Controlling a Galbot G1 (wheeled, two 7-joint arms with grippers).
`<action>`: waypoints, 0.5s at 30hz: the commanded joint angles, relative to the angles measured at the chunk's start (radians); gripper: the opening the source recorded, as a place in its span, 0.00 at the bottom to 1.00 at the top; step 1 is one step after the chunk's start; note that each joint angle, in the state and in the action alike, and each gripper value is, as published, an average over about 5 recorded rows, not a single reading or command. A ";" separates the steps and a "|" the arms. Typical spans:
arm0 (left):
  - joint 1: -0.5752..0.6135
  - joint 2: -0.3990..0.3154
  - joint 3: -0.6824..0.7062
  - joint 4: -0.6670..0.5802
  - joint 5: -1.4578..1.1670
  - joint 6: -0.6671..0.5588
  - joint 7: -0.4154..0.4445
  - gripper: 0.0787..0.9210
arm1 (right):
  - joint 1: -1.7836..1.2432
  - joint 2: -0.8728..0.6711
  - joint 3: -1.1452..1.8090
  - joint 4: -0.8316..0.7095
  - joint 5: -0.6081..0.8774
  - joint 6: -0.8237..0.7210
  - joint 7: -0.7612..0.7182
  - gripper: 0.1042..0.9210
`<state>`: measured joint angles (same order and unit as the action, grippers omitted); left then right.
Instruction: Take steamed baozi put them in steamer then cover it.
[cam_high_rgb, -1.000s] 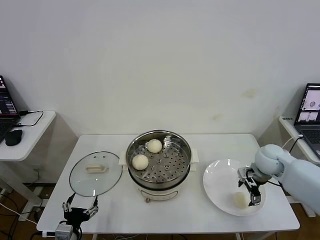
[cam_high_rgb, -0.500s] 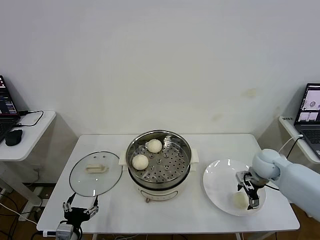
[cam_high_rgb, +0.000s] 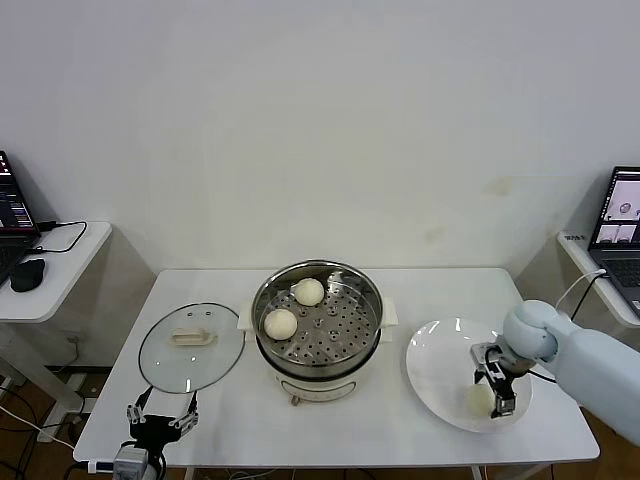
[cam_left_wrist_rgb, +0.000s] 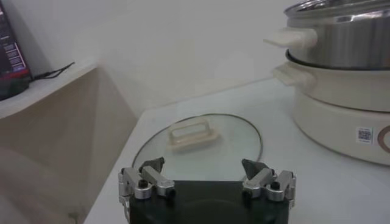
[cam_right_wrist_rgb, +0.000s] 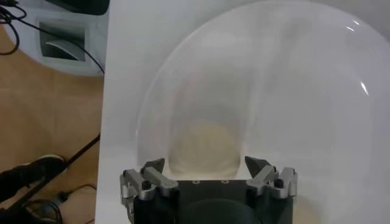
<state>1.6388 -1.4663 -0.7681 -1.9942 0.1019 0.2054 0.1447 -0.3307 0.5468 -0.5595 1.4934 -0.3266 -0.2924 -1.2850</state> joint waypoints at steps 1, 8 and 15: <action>-0.001 0.000 0.001 -0.001 0.001 0.000 0.001 0.88 | -0.002 0.000 0.002 -0.002 0.003 0.000 0.004 0.70; -0.007 -0.004 0.007 0.004 0.002 0.000 0.000 0.88 | 0.036 -0.022 0.007 0.013 0.031 -0.003 -0.007 0.61; -0.020 -0.010 0.018 0.008 0.003 -0.002 -0.003 0.88 | 0.162 -0.048 0.053 0.019 0.134 -0.001 -0.044 0.60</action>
<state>1.6208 -1.4752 -0.7519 -1.9868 0.1043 0.2038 0.1419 -0.2487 0.5133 -0.5326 1.5102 -0.2573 -0.2939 -1.3124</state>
